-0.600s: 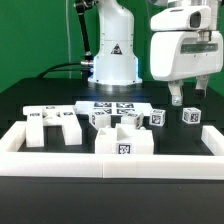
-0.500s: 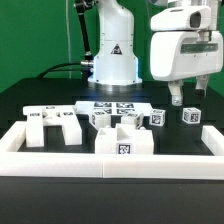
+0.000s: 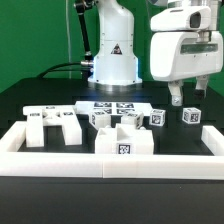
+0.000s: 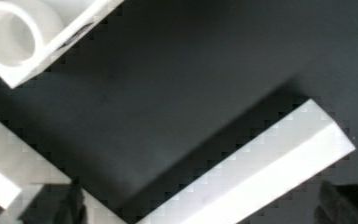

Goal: Assemble chair

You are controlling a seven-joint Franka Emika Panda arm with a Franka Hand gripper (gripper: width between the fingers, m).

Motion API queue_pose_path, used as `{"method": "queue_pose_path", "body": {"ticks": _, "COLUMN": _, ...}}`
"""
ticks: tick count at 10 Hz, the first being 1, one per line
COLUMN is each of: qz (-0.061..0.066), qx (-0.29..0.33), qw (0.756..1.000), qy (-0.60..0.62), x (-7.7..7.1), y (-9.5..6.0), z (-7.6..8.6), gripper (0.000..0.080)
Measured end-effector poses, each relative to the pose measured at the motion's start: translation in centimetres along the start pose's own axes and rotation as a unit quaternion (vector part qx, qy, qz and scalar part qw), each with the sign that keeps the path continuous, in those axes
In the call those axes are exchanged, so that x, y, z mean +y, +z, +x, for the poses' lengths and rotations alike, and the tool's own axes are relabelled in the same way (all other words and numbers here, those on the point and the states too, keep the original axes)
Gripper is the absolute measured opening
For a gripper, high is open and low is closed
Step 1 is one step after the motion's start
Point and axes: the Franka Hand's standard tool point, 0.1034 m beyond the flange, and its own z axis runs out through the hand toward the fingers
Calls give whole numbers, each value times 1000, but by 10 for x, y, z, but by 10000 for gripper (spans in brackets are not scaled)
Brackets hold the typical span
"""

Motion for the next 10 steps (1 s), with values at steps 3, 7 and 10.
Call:
{"method": "queue_pose_path", "body": {"ticks": 3, "qz": 5, "qx": -14, "qw": 997, "qy": 75, "x": 12, "y": 7, "z": -21, "gripper": 650}}
{"method": "queue_pose_path", "body": {"ticks": 7, "qz": 17, "qx": -12, "qw": 983, "qy": 182, "x": 20, "y": 8, "z": -19, "gripper": 650}}
{"method": "queue_pose_path", "body": {"ticks": 10, "qz": 28, "qx": -16, "qw": 947, "qy": 319, "x": 28, "y": 10, "z": -27, "gripper": 650}}
